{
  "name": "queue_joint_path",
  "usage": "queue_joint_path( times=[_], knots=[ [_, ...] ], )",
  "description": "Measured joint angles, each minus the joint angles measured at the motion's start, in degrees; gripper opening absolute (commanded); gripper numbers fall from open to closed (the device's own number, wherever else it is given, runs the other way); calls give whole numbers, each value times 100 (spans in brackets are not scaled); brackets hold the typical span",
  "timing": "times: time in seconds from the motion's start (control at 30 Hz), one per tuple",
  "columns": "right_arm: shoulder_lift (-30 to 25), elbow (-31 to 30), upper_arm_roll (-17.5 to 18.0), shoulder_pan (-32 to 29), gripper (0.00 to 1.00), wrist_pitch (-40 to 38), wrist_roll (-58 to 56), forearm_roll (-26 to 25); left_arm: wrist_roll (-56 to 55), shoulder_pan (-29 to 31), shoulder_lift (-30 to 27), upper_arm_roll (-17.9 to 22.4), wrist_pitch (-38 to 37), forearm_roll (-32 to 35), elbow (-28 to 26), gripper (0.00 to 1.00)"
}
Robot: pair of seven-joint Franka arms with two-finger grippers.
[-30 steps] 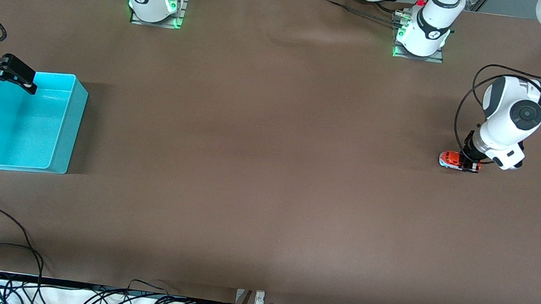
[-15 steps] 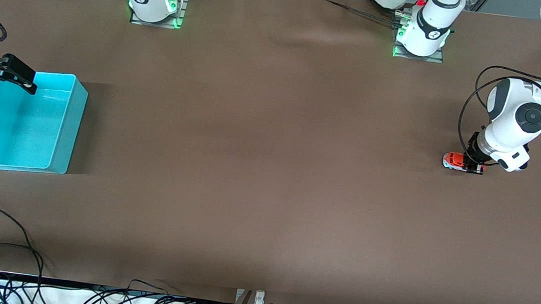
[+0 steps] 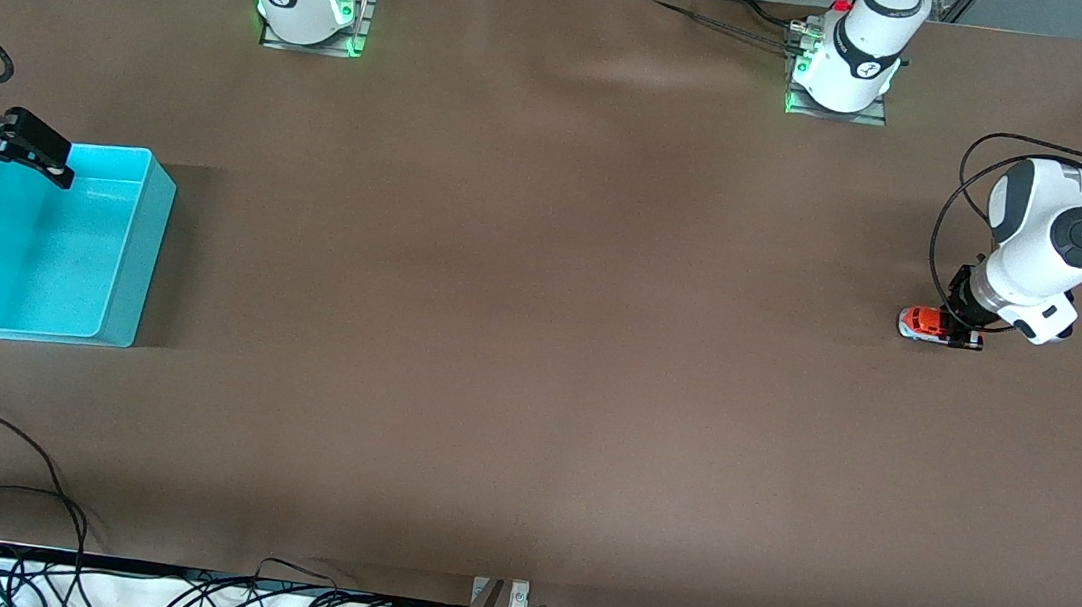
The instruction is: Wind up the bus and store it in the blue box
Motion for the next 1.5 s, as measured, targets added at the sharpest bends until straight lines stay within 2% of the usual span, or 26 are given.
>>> queue_joint_path(
  times=[0.87,0.93,1.0,1.07,1.13,1.2,1.5],
  knots=[
    [1,0,0,0,100,-1,0,0,1028,730,178,-19,192,0,222,38],
    [1,0,0,0,100,-1,0,0,1056,766,195,-19,192,0,247,42],
    [1,0,0,0,100,-2,0,0,1077,788,206,-19,192,0,263,51],
    [1,0,0,0,100,-2,0,0,1093,799,213,-19,192,0,273,68],
    [1,0,0,0,100,-2,0,0,1103,805,227,-18,187,1,274,76],
    [1,0,0,0,100,-2,0,0,1108,814,282,-17,185,4,273,100],
    [2,0,0,0,100,-2,0,0,1111,877,575,6,208,12,349,100]
  ],
)
